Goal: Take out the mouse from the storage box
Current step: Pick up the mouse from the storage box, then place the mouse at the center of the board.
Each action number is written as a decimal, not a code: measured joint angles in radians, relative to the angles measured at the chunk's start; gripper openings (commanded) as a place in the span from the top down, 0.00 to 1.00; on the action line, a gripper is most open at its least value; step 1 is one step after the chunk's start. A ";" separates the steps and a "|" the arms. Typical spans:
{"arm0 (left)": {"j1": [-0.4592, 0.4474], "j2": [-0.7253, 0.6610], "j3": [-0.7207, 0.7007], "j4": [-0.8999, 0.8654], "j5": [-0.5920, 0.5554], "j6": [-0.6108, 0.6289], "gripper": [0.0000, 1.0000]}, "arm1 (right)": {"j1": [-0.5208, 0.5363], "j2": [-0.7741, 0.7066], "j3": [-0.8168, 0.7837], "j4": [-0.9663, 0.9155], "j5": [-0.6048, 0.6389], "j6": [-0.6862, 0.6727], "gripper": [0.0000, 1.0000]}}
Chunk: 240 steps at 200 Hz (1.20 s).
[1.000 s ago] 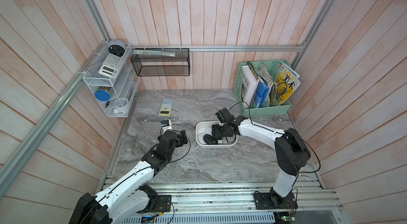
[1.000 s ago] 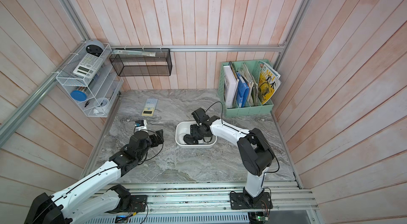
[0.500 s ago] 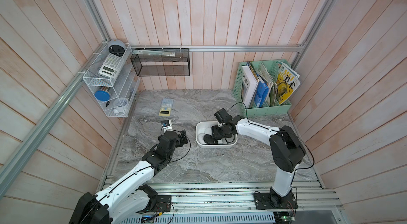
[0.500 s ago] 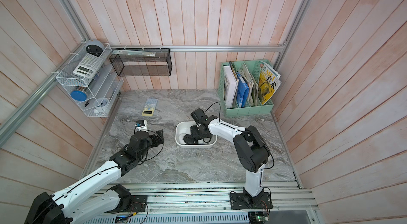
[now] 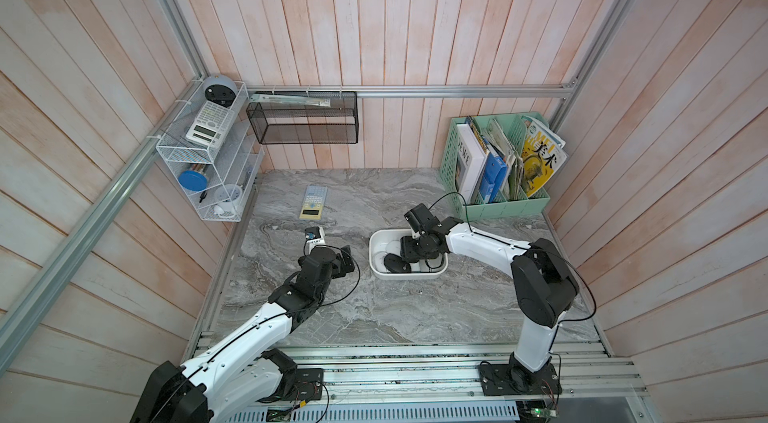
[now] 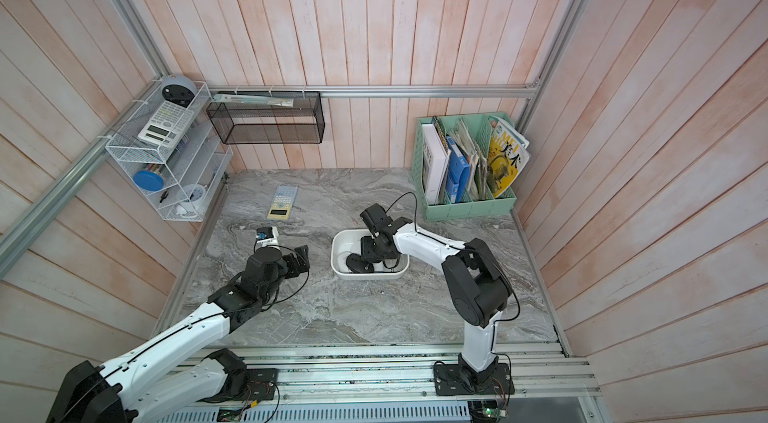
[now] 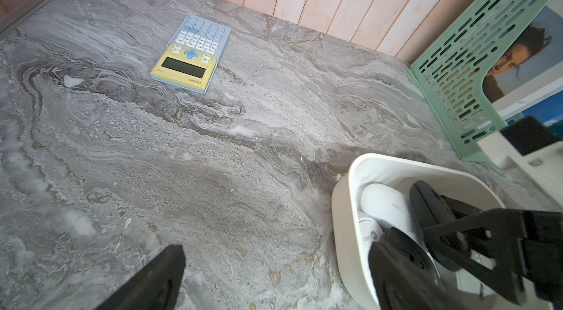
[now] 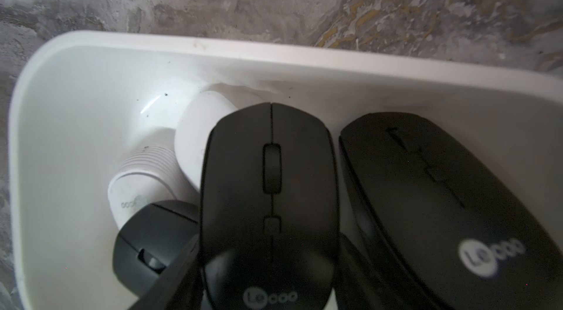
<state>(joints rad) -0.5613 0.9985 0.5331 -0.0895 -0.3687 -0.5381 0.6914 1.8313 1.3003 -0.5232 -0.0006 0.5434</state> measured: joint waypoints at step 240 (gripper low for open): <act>0.000 0.023 0.000 0.000 -0.015 0.000 0.00 | 0.438 -0.298 -0.389 -0.021 0.139 0.197 0.44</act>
<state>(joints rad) -0.5613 1.0214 0.5331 -0.0891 -0.3836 -0.5381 1.1294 1.5333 0.9115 -0.5446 0.1387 0.7403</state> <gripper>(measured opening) 0.998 0.650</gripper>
